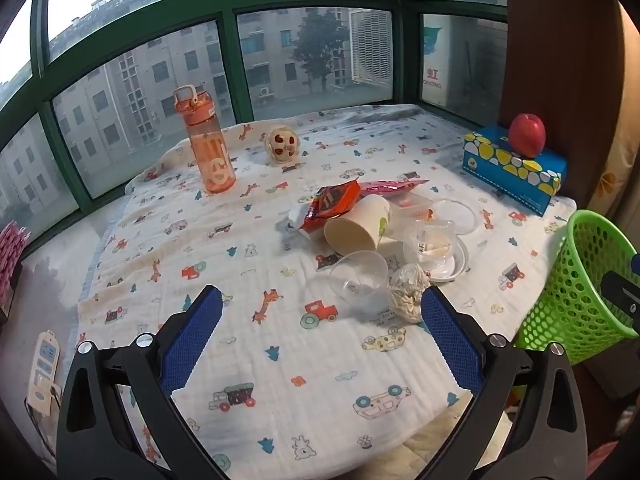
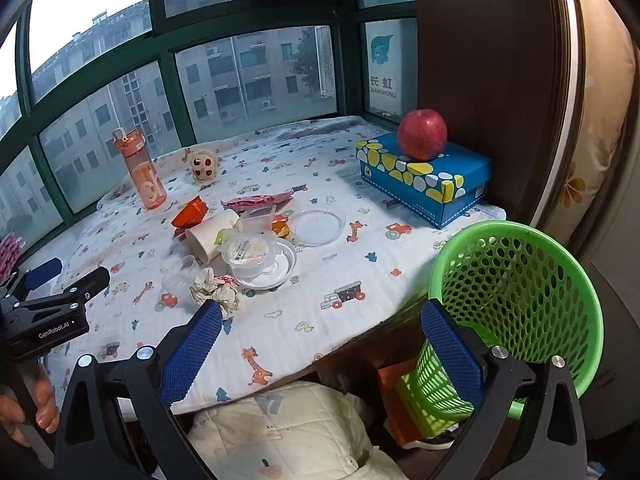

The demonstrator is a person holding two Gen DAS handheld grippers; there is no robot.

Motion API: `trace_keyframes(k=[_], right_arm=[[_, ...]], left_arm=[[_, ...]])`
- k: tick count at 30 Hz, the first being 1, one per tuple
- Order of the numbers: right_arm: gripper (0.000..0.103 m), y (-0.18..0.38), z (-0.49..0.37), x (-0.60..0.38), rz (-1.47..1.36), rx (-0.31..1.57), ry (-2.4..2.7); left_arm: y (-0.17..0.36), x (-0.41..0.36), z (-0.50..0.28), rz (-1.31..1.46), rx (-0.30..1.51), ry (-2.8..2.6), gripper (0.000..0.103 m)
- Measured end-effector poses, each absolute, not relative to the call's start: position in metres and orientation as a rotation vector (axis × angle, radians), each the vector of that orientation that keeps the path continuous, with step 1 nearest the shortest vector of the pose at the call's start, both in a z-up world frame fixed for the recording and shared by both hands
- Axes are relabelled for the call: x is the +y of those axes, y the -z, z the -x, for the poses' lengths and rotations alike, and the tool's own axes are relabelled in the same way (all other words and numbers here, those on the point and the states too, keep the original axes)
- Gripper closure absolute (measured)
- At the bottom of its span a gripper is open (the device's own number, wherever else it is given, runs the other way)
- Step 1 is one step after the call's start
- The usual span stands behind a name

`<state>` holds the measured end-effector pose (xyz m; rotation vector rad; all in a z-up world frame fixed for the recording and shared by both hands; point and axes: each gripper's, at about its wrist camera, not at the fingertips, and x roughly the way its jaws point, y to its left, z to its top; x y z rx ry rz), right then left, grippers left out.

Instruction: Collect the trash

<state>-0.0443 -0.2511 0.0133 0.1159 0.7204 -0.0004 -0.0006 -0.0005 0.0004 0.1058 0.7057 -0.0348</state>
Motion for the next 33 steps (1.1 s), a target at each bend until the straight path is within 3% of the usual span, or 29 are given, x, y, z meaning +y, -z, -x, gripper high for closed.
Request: trace_keyframes(k=[33], right_arm=[[0.006,-0.022,0.051,-0.260,-0.145,0.691,0.019]], left_arm=[[-0.013,-0.004,0.005,-0.088,0.676,0.041,0.005]])
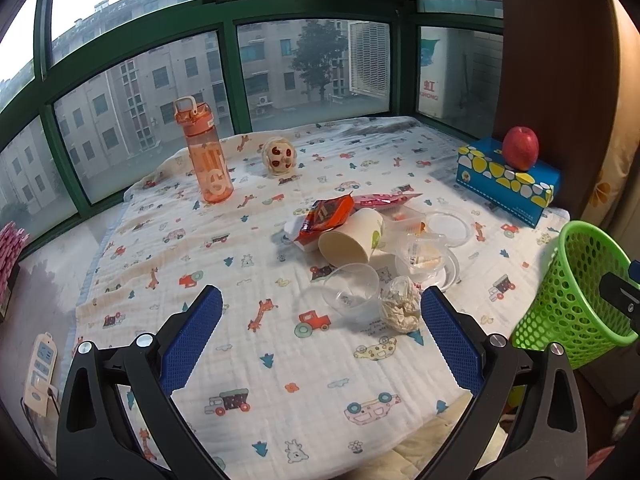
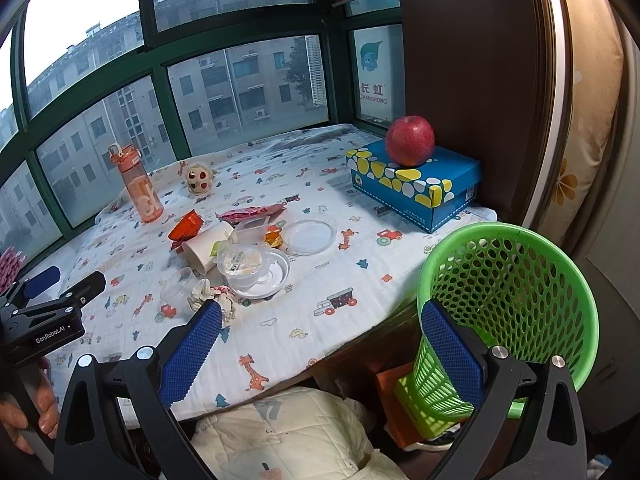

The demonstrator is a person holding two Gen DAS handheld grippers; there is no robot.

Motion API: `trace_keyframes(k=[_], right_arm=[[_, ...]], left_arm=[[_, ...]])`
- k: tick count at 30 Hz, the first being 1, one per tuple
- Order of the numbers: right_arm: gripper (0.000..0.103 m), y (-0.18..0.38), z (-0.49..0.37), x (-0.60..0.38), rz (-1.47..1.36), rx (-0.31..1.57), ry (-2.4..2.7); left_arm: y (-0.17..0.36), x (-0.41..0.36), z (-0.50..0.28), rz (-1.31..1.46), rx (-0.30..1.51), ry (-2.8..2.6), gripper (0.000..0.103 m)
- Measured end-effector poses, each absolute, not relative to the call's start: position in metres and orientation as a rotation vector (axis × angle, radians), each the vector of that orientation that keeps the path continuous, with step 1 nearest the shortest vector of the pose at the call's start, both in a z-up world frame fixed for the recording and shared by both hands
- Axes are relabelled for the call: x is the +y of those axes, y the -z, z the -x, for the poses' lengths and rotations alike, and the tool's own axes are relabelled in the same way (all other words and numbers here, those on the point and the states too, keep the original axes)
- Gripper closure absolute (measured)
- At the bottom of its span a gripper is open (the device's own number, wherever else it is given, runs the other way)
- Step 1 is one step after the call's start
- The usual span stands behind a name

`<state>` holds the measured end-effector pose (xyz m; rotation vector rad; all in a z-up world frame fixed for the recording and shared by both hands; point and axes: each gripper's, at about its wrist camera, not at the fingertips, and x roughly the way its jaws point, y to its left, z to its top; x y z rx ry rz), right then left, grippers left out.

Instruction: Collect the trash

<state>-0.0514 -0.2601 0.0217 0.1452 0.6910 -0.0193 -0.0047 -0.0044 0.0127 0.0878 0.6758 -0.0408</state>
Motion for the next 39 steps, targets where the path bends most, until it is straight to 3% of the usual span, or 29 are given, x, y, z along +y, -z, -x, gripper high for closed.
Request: trace_keyframes(k=[39], right_arm=[[0.006,-0.017,0.048,-0.261,-0.151,0.700,0.019]], left_arm=[[-0.010,-0.007,-0.003,-0.073,0.691,0.043,0.005]])
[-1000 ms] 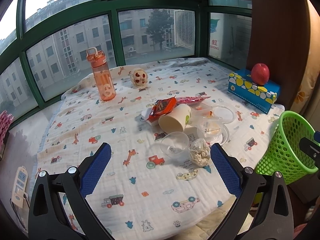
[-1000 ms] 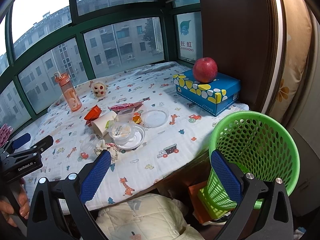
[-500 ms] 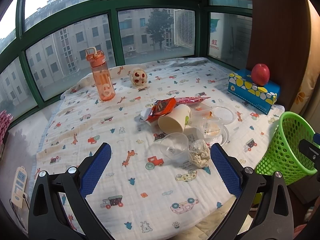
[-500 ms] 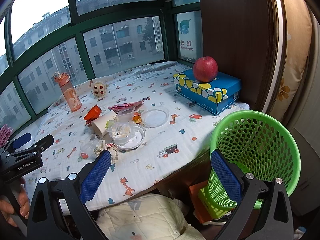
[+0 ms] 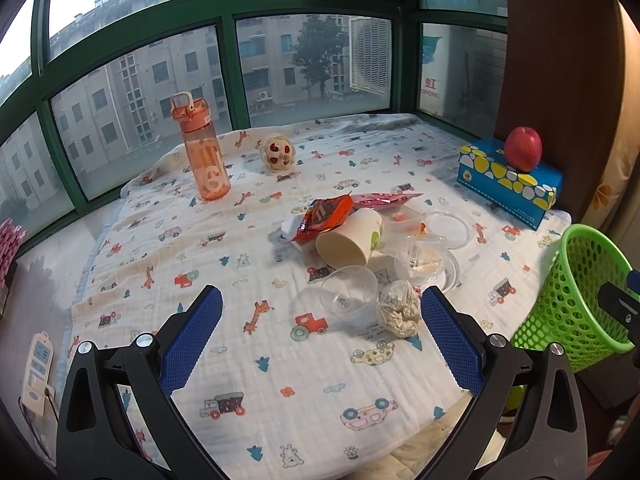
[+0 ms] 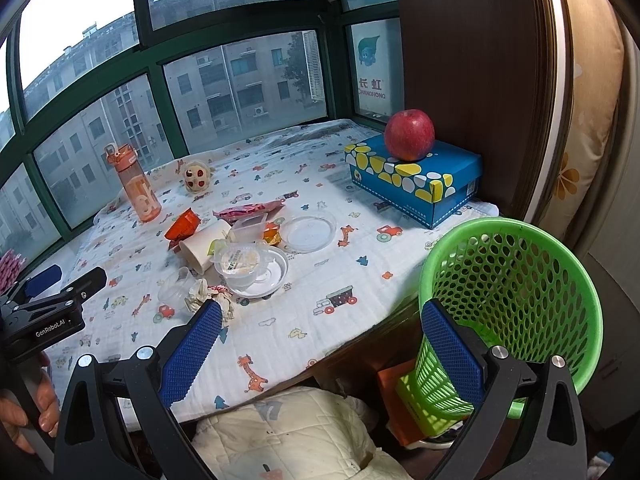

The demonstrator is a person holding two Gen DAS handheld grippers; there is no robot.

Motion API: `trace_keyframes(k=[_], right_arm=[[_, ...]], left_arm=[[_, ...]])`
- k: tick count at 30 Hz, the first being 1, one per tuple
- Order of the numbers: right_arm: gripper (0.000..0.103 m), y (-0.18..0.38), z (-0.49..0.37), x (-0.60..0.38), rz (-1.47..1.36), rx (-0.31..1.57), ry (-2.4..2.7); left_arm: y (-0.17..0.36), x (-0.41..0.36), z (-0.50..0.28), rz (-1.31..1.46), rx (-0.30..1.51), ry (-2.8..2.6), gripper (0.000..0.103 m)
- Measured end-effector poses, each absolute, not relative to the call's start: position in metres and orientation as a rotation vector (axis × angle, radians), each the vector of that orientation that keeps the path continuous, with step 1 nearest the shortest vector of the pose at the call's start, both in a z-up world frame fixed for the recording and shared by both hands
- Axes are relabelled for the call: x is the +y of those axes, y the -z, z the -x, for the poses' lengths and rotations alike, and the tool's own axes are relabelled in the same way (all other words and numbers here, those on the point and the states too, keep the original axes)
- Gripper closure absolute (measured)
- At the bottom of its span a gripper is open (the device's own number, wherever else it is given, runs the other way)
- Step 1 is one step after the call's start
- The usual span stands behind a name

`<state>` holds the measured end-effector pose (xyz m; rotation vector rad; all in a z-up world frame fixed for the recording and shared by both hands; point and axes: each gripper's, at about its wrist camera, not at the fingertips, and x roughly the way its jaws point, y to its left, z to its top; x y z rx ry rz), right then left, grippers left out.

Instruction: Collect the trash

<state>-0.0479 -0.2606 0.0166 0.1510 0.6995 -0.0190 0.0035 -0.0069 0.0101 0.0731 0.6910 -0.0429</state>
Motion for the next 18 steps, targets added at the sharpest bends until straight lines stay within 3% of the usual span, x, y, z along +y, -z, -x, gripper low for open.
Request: trace_keyframes(k=[18], right_arm=[[0.006,-0.0118,0.0419,-0.2600,-0.158,0.714,0.017]], left_arm=[[-0.0020,-0.0027,-0.0126,-0.057,0.712,0.043,0.005]])
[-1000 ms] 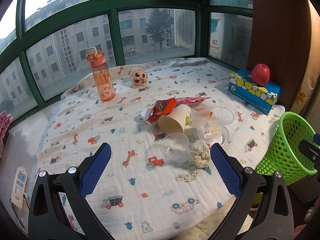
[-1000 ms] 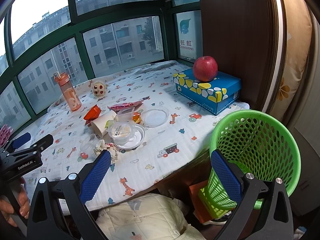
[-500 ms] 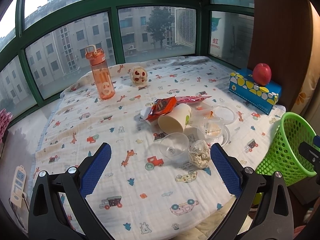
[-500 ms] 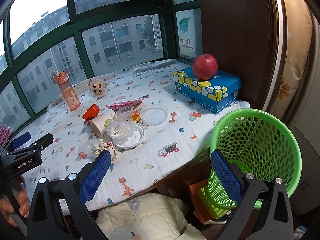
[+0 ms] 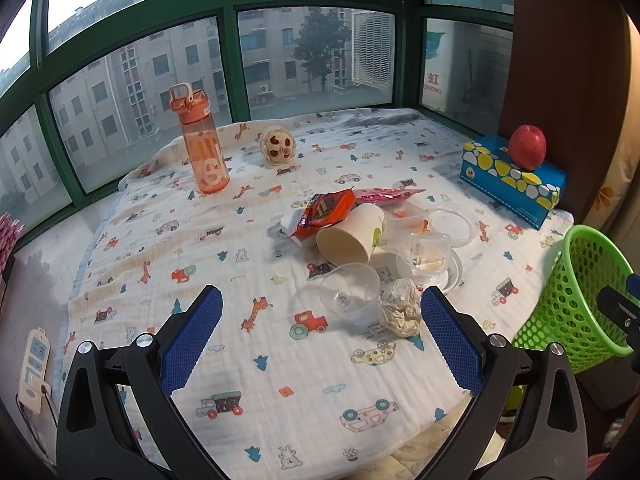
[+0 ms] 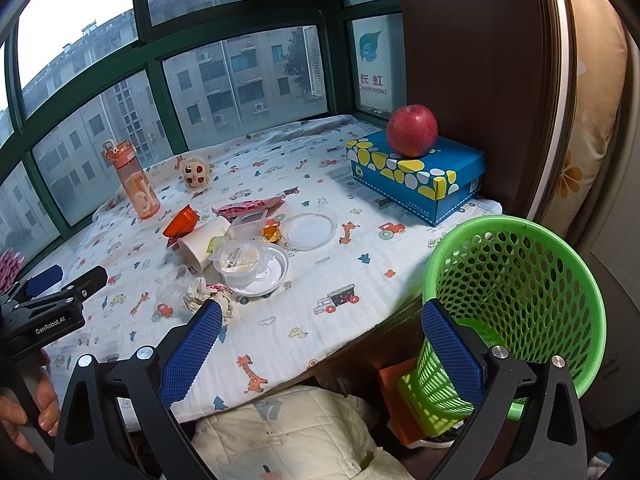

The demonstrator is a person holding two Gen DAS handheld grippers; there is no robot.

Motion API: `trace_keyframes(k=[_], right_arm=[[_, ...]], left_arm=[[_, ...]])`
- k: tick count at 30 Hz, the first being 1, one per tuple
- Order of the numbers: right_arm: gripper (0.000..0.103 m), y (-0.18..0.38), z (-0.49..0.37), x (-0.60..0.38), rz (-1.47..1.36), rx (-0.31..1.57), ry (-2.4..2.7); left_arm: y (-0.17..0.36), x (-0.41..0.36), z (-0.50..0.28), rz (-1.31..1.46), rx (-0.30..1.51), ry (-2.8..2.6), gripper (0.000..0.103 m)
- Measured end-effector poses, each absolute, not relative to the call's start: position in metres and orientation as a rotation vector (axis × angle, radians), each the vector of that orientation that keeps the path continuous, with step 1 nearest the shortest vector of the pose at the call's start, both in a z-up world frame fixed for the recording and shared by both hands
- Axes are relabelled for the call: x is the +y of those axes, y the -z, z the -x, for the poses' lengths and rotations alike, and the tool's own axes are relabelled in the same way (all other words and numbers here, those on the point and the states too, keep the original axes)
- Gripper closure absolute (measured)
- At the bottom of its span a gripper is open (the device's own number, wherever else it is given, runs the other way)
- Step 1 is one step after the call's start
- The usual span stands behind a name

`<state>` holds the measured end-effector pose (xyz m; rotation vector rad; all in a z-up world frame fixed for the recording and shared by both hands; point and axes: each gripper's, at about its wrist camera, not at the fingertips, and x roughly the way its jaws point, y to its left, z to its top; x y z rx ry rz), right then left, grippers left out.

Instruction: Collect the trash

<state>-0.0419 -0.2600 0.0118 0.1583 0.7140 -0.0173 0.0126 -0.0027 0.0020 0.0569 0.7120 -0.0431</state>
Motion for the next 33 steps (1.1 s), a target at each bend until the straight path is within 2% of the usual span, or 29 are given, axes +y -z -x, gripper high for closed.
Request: trace_keyframes(k=[33], right_arm=[[0.006,-0.005,-0.011,-0.241,-0.124,0.771,-0.037]], left_arm=[[0.003,0.016,-0.057,-0.022,0.772,-0.002,0.005]])
